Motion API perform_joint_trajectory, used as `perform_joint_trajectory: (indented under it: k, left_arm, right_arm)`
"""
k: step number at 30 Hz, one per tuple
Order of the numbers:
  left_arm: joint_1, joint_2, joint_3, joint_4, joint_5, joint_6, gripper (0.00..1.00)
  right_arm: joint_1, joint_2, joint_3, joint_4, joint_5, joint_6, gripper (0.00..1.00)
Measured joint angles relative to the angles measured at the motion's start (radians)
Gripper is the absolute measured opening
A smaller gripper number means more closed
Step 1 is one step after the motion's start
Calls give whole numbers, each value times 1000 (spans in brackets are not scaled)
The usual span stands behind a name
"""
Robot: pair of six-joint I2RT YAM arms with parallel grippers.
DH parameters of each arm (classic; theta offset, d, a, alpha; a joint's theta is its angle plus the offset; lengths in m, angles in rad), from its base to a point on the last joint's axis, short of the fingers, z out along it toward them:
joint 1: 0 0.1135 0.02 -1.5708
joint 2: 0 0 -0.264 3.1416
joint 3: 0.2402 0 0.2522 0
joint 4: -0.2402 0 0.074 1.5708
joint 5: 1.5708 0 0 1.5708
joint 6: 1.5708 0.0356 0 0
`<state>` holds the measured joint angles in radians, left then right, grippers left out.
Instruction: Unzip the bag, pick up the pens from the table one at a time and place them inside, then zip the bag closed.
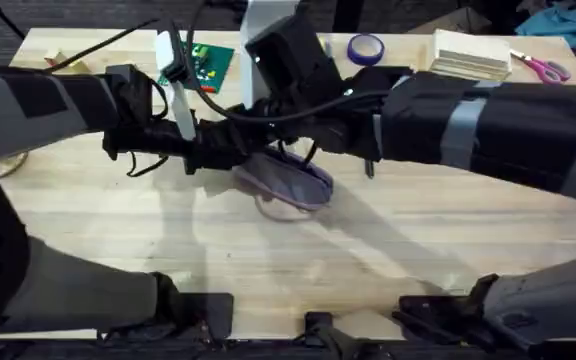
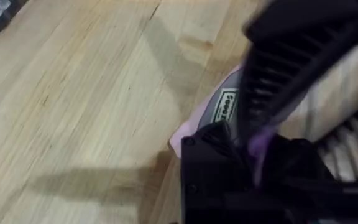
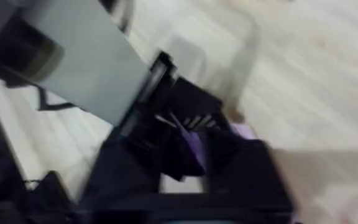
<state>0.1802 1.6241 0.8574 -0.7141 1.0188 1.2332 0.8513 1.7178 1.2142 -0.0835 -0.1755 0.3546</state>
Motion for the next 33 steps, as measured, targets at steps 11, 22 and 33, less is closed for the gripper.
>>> perform_joint_trajectory:
  k: [11,22,33]
  left_arm:
    - [-3,0,0,4,6,9,42]
    - [-18,0,0,0,51,-3,990]
    - [-18,0,0,-19,59,2,992]
  right_arm:
    - [-87,-132,2,-211,-60,-15,998]
    - [-149,-270,3,-346,-65,-149,998]
    - [-149,-289,3,-470,-73,-277,998]
